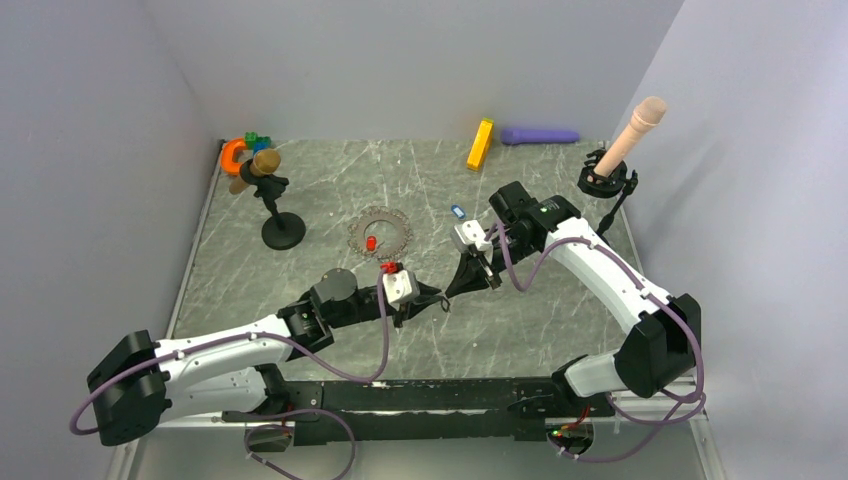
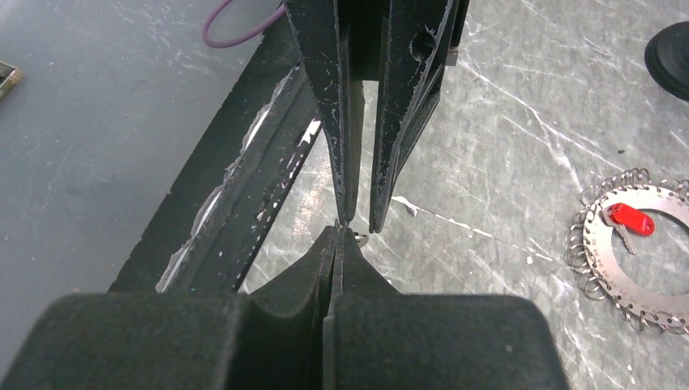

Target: Put the keys on the keyring

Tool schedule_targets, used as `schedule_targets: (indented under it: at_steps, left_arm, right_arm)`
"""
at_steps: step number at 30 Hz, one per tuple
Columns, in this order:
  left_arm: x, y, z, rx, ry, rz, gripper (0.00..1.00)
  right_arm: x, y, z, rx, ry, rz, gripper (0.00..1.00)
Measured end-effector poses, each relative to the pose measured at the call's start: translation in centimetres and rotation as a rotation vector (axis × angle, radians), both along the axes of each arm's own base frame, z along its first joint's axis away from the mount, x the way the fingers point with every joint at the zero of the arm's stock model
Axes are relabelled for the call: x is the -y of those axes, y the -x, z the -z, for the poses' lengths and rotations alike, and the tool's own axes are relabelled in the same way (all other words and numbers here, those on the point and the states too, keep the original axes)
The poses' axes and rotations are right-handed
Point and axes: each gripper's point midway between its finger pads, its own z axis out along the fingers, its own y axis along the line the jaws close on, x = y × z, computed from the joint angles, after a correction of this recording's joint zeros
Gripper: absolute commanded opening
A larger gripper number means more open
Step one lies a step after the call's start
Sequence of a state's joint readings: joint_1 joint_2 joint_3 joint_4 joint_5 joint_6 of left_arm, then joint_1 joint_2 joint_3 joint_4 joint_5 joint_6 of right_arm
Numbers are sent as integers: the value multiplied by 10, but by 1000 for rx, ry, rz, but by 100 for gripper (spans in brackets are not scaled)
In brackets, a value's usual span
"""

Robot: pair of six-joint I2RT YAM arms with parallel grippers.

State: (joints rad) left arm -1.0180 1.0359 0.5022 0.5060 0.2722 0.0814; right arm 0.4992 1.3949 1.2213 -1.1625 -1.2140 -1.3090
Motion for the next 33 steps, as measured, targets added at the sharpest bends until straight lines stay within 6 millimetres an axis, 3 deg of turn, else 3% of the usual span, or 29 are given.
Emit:
schedule_targets:
  at_steps: [24,33]
  left_arm:
    - [1,4,3,-40,-2,10,21]
    - [-3,7,-8,-35,27,11,23]
  right_arm:
    - [0,0,0,-8,3,4,0]
    - [0,0,0,-7,3,5,0]
